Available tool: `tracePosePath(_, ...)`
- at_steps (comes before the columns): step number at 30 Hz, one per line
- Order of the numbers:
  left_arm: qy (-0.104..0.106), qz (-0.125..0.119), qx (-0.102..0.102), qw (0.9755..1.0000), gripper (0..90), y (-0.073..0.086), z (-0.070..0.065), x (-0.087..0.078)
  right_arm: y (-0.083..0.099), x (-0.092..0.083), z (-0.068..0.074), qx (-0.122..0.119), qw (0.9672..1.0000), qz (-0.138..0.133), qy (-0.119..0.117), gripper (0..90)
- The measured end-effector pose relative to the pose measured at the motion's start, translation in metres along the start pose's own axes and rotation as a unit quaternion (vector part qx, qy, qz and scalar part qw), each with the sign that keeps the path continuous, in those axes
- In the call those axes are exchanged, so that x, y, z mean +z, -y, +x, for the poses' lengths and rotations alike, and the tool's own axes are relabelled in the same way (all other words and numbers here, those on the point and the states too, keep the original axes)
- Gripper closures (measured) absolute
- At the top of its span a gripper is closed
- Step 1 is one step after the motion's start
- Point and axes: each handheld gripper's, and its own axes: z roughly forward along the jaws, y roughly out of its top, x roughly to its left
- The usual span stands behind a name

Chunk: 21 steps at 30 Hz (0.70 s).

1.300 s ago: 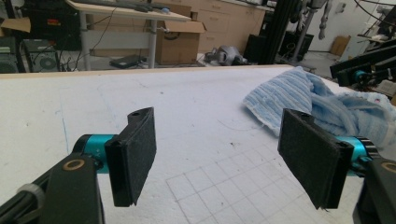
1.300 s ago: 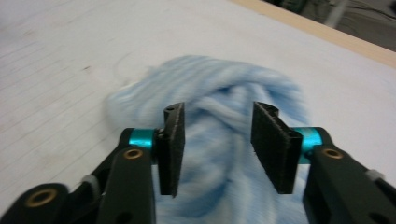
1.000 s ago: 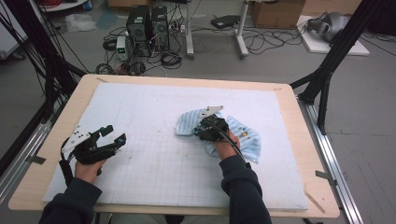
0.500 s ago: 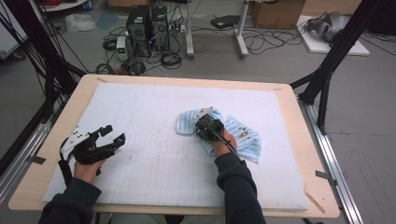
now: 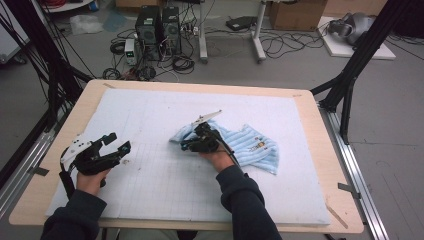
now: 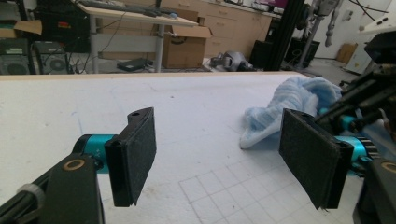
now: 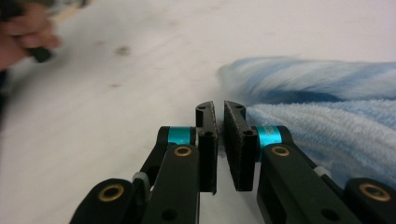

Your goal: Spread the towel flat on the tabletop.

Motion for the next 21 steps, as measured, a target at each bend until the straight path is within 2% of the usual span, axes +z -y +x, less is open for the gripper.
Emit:
tracePosePath(2,-0.004,-0.001,-0.003,1.0,28.1,0.0,0.002,-0.002,-0.001,0.01,0.008,0.003,0.9991,0.007,-0.042,82.2)
tracePosePath(4,-0.006,-0.002,-0.004,1.0,28.1,0.0,0.003,-0.003,-0.003,0.016,0.017,-0.011,0.9987,0.007,-0.048,74.7)
tracePosePath(7,-0.006,0.0,-0.005,1.0,28.1,0.0,0.003,-0.003,-0.006,0.005,0.018,-0.014,0.9993,-0.018,-0.029,67.7)
tracePosePath(10,-0.003,0.004,-0.003,1.0,28.1,0.001,0.003,-0.002,-0.006,-0.024,0.01,-0.003,0.9982,-0.06,-0.001,63.6)
tracePosePath(12,0.0,0.01,-0.003,0.9999,28.1,0.001,0.001,0.0,-0.003,-0.047,0.004,0.002,0.9962,-0.083,0.026,62.9)
tracePosePath(13,0.004,0.013,-0.003,0.9999,28.2,0.002,0.0,0.001,0.0,-0.058,0.001,-0.003,0.9949,-0.089,0.049,62.7)
tracePosePath(15,0.013,0.019,-0.005,0.9997,29.1,0.002,-0.003,0.004,0.009,-0.078,-0.003,-0.014,0.9905,-0.079,0.111,61.9)
tracePosePath(17,0.024,0.025,-0.003,0.9994,30.0,0.002,-0.008,0.008,0.022,-0.096,-0.008,-0.012,0.9845,-0.06,0.165,60.3)
tracePosePath(21,0.041,0.041,0.005,0.9983,30.6,0.002,-0.02,0.018,0.057,-0.126,-0.021,0.014,0.9743,-0.051,0.219,56.2)
